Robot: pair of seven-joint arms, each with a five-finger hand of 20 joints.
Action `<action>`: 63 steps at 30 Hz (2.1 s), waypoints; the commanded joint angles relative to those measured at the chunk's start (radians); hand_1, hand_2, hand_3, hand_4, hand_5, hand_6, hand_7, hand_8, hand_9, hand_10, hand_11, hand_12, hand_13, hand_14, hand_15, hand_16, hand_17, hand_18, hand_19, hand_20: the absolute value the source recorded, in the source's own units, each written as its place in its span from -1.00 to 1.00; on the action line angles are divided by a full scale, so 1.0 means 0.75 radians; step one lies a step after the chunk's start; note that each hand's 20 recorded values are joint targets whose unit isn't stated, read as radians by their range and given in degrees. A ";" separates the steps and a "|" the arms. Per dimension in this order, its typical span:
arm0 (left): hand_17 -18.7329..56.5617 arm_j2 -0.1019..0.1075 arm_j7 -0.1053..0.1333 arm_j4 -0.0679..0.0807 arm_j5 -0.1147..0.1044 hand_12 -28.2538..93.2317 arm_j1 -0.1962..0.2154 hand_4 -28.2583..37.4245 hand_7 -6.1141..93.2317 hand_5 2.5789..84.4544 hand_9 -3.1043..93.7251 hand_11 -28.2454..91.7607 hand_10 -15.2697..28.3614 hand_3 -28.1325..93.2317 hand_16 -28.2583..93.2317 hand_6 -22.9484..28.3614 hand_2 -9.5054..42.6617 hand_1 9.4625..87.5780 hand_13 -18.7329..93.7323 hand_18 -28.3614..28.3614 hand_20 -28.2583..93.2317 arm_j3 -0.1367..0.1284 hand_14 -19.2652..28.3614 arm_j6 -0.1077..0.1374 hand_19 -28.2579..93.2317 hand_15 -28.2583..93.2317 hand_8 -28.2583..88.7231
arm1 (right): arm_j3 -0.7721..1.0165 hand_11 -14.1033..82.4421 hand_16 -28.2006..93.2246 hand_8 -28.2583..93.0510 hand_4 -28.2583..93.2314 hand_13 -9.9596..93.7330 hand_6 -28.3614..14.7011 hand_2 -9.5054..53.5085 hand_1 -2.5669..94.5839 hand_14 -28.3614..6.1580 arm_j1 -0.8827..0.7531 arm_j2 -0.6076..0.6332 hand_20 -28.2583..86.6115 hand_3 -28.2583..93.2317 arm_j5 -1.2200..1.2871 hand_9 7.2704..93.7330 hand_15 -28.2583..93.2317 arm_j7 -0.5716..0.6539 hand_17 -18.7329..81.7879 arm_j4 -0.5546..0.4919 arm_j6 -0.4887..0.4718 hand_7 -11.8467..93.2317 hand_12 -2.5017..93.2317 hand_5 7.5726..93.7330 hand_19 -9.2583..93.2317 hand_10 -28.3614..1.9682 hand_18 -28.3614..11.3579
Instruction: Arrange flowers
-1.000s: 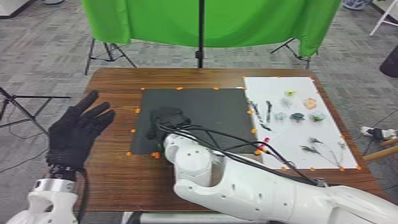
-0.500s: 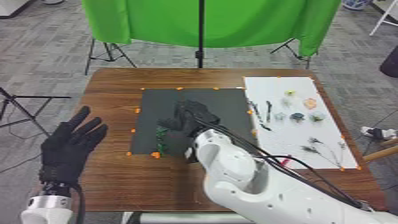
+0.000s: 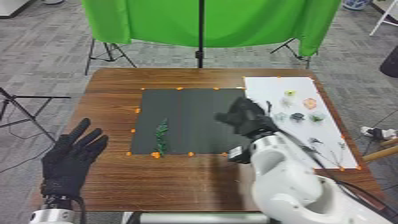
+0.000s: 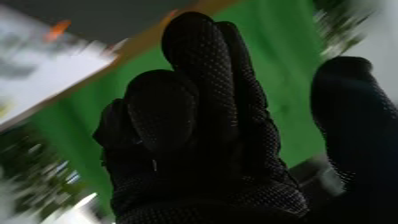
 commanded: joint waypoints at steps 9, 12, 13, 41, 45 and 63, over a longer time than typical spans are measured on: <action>-0.77 0.084 0.084 0.020 -0.032 -0.37 -0.033 -1.00 -0.65 -0.17 -0.22 -0.18 0.61 0.74 -0.67 0.18 -0.38 -0.77 -0.26 0.98 -0.41 0.061 0.97 0.022 0.38 0.23 -0.69 | 0.562 0.03 -0.29 -0.72 -0.92 0.58 0.04 -0.76 -0.31 -0.14 -0.542 0.321 0.07 0.72 -0.125 0.66 0.64 0.315 0.00 0.039 0.091 -0.52 -0.58 0.41 0.95 -0.18 -0.96; -0.76 0.088 0.097 0.016 -0.035 -0.37 -0.029 -1.00 -0.66 -0.16 -0.21 -0.19 0.61 0.73 -0.67 0.18 -0.38 -0.76 -0.25 0.98 -0.41 0.066 0.97 0.028 0.37 0.22 -0.69 | 0.641 0.03 -0.28 -0.72 -0.92 0.58 0.05 -0.79 -0.29 -0.13 -0.625 0.343 0.06 0.72 -0.164 0.66 0.66 0.346 0.00 0.053 0.028 -0.52 -0.58 0.41 0.96 -0.18 -0.96; -0.76 0.091 0.102 0.012 -0.037 -0.37 -0.023 -1.00 -0.66 -0.16 -0.21 -0.19 0.61 0.73 -0.67 0.18 -0.38 -0.76 -0.25 0.98 -0.41 0.066 0.97 0.033 0.37 0.22 -0.68 | 0.680 0.04 -0.28 -0.72 -0.92 0.58 0.04 -0.79 -0.29 -0.13 -0.662 0.344 0.06 0.72 -0.175 0.66 0.67 0.347 0.00 0.052 -0.004 -0.52 -0.58 0.41 0.96 -0.18 -0.96; -0.76 -0.010 -0.005 -0.008 0.007 -0.37 -0.005 -1.00 -0.66 -0.16 -0.21 -0.19 0.61 0.73 -0.67 0.18 -0.39 -0.73 -0.25 0.98 -0.41 0.003 0.97 0.021 0.38 0.22 -0.68 | 0.589 0.03 -0.25 -0.49 -1.00 0.71 0.29 -0.94 0.10 0.12 -0.685 0.359 0.04 0.59 -0.217 0.87 0.63 0.341 0.10 0.218 -0.145 -0.48 -0.57 0.84 0.99 0.13 -0.82; -0.76 -0.013 -0.002 -0.010 0.009 -0.37 -0.001 -1.00 -0.66 -0.16 -0.21 -0.19 0.61 0.73 -0.67 0.19 -0.39 -0.73 -0.25 0.98 -0.41 -0.003 0.97 0.022 0.38 0.22 -0.68 | 0.574 0.06 -0.23 -0.47 -1.00 0.73 0.26 -0.98 0.12 0.16 -0.665 0.371 0.05 0.61 -0.266 0.90 0.63 0.339 0.12 0.212 -0.123 -0.48 -0.54 0.87 1.00 0.15 -0.81; -0.76 -0.013 -0.037 -0.031 0.019 -0.37 0.018 -1.00 -0.66 -0.16 -0.21 -0.19 0.61 0.74 -0.67 0.19 -0.39 -0.73 -0.25 0.98 -0.41 -0.036 0.97 0.034 0.38 0.22 -0.68 | -0.197 0.11 -0.21 -0.41 -1.00 0.78 0.25 -1.00 0.11 0.15 0.224 0.049 0.21 0.66 -0.201 0.97 0.66 0.076 0.17 0.094 -0.099 -0.47 -0.52 0.94 1.00 0.14 -0.83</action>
